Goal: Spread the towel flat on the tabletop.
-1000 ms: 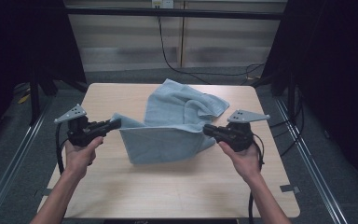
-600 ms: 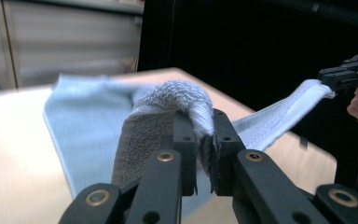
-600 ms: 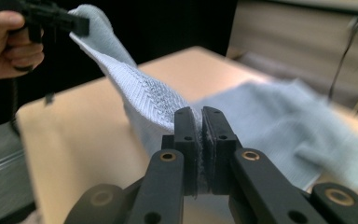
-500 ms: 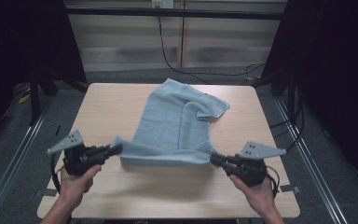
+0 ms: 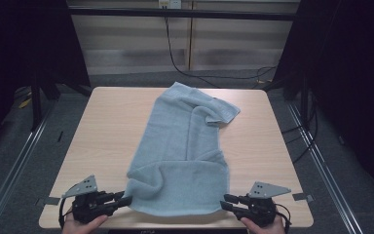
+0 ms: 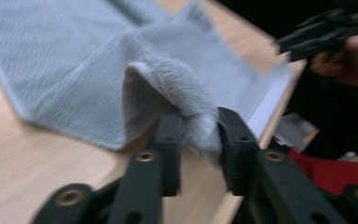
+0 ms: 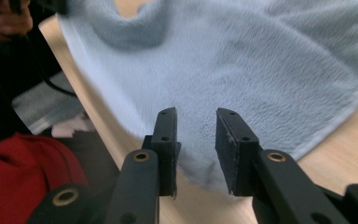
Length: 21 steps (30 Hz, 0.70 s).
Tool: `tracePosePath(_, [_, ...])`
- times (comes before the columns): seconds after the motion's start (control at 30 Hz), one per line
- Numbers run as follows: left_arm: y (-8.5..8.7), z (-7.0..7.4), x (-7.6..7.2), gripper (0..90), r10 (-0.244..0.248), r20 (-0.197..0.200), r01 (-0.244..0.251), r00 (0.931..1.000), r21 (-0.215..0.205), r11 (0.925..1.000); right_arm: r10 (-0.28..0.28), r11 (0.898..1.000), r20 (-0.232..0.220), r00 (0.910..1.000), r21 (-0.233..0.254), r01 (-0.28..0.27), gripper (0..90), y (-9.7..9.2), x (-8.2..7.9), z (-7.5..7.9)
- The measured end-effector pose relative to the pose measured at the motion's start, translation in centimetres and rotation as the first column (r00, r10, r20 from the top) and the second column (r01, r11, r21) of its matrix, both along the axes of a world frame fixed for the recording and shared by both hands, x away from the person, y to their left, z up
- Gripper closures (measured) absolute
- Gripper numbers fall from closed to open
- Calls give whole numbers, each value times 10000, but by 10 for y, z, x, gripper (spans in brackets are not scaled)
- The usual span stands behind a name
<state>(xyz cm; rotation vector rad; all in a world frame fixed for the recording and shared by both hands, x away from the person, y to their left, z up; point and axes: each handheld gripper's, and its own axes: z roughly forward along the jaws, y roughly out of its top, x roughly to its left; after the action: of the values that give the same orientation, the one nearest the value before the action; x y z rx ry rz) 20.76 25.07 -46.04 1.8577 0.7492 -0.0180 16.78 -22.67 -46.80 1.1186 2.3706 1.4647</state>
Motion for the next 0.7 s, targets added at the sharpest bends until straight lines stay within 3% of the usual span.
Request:
tracePosePath(0.07, [3,3,-3,641,-9,-144,3,9999,-451,9990,-175,9998,213,9996,122,172,649,-2,3,5])
tracePosePath(0.2, [1,5,2,546,340,-42,-340,9994,-5,9994,-378,9992,120,9992,94,377,605,-4,24,4])
tracePosePath(0.23, [2,4,5,535,331,-166,-334,9993,-127,9994,-506,9987,66,9987,-6,506,600,-3,32,2])
tracePosePath(0.37, [1,0,29,524,415,-72,-413,9991,205,9989,-685,9964,-4,9976,-495,684,587,0,59,-3])
tracePosePath(0.43, [-3,-3,45,525,823,121,-830,9965,694,9941,-786,9947,-51,9969,-667,781,587,3,73,-6])
tracePosePath(0.47, [-6,-7,54,528,749,-5,-746,9972,777,9942,-815,9937,-97,9966,-776,805,584,4,80,-8])
tracePosePath(0.57, [-18,-21,78,537,900,-188,-862,9958,1494,9850,-563,9922,-350,9978,-1129,520,572,13,95,-15])
tracePosePath(0.6, [-23,-25,84,541,834,-75,-808,9965,1761,9811,-458,9908,-406,9981,-1289,402,568,17,97,-18])
tracePosePath(0.7, [-36,-33,95,538,648,363,-723,9972,2754,9586,-302,9841,-387,9988,-1760,230,526,27,96,-24])
